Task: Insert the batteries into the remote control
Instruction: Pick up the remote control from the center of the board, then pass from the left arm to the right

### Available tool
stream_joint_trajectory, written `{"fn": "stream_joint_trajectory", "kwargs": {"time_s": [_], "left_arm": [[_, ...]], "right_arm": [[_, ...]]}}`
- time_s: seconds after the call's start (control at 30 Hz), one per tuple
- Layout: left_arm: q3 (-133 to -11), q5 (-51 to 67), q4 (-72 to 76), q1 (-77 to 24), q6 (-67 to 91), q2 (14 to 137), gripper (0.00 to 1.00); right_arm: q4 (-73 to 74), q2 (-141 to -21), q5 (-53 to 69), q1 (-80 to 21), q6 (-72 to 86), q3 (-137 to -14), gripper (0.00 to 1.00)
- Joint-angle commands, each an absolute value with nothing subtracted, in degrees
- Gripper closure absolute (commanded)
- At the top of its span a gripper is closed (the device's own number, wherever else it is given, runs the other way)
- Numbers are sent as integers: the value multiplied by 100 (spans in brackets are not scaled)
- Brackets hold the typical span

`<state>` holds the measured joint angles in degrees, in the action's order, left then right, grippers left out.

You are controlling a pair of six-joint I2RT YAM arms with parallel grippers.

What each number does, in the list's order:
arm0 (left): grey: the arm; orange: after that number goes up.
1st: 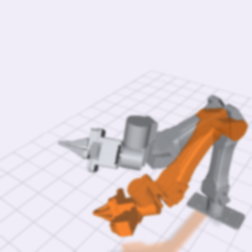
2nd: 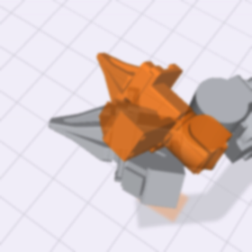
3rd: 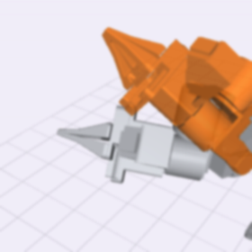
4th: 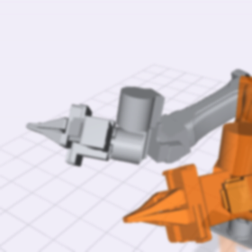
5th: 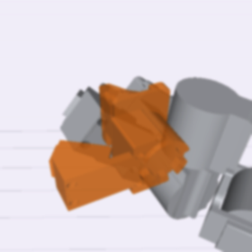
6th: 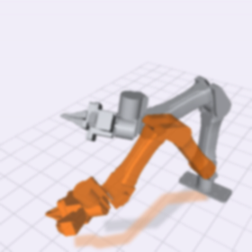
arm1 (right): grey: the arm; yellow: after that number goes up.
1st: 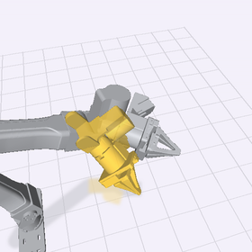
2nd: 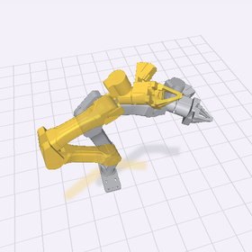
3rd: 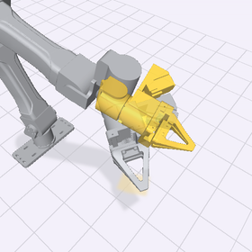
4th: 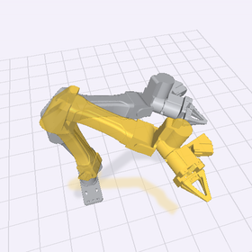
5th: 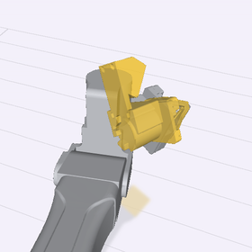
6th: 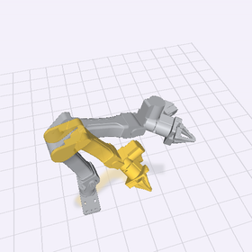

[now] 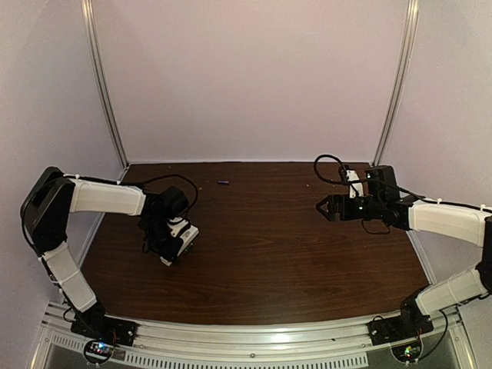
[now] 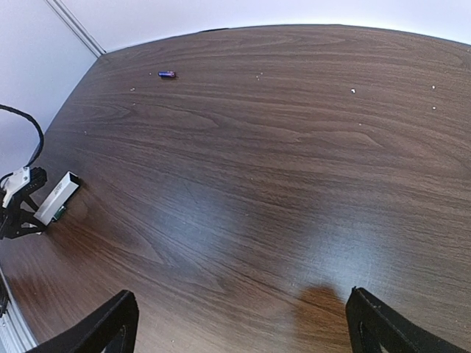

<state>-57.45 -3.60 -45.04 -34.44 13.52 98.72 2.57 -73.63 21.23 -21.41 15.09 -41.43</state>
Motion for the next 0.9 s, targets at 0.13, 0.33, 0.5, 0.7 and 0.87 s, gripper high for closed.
{"fn": "stream_joint_trajectory", "kwargs": {"time_s": [0.13, 0.33, 0.5, 0.7, 0.87], "left_arm": [[-6017, -621, -4267, -3190, 1183, 10106, 71], [-6214, -695, -4162, -2977, 1124, 10116, 78], [-6667, -501, -4041, -2977, 989, 9714, 84], [-7485, 288, -3880, -3554, 289, 9124, 86], [-8026, 1997, -3697, -4206, -421, 9014, 86]], "right_arm": [[163, -7406, 2129, -2097, 1435, -4289, 0], [78, -7310, 2061, -2066, 1481, -4251, 0], [-439, -6968, 2336, -1909, 1834, -4058, 0], [-1022, -6653, 2971, -1784, 1819, -3858, 0], [-1773, -6111, 3978, -1816, 1714, -3564, 0]]}}
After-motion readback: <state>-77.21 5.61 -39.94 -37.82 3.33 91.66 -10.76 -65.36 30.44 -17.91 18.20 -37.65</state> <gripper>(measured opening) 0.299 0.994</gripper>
